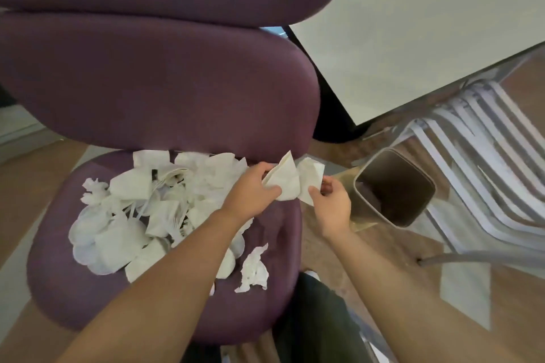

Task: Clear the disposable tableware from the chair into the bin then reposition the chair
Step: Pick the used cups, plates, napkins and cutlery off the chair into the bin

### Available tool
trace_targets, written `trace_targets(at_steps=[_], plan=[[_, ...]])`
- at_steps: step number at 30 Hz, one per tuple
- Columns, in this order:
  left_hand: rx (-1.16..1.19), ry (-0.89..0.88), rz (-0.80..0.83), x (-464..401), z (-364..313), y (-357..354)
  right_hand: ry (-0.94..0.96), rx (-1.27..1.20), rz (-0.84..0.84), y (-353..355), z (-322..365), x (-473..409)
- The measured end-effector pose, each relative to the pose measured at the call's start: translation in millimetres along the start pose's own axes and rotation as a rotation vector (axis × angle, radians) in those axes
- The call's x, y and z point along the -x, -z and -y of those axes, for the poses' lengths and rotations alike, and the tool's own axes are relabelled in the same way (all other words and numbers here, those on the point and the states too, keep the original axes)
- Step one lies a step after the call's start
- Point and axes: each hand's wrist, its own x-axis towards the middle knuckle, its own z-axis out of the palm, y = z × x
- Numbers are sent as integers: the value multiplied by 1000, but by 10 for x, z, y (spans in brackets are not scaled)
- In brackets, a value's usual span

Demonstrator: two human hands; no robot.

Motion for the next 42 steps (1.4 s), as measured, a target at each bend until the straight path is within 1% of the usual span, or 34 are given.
trace_targets(at_steps=[3,6,12,18,22,26,31,33,36,39,42], plan=[[-69,-31,59,-92,-225,-433,-46,-26,-76,374,-202,-62],[-145,-58,77,-210,-448,-877,-80,-31,-145,721,-435,-188],[-144,-80,139,-531,-775,-1843,-96,-1,-290,1286,-894,-607],[-222,-75,167,-965,-826,-2530,-125,13,-349,1518,-1216,-1095],[-114,-49,216,-1147,-689,-2754,-91,40,-341,1527,-1374,-1313],[-19,-52,187,-1097,-528,-2560,-47,102,-313,1421,-1423,-1248],[-14,-78,65,-812,-309,-1918,64,100,-211,1080,-1117,-911],[-54,-79,8,-630,-236,-1563,120,92,-134,859,-929,-708],[-87,-83,-113,-342,-90,-1096,200,94,28,503,-721,-399],[-128,-64,-234,-96,104,-731,281,129,150,155,-591,-164],[-164,-37,-332,113,341,-434,322,139,261,-171,-506,25]])
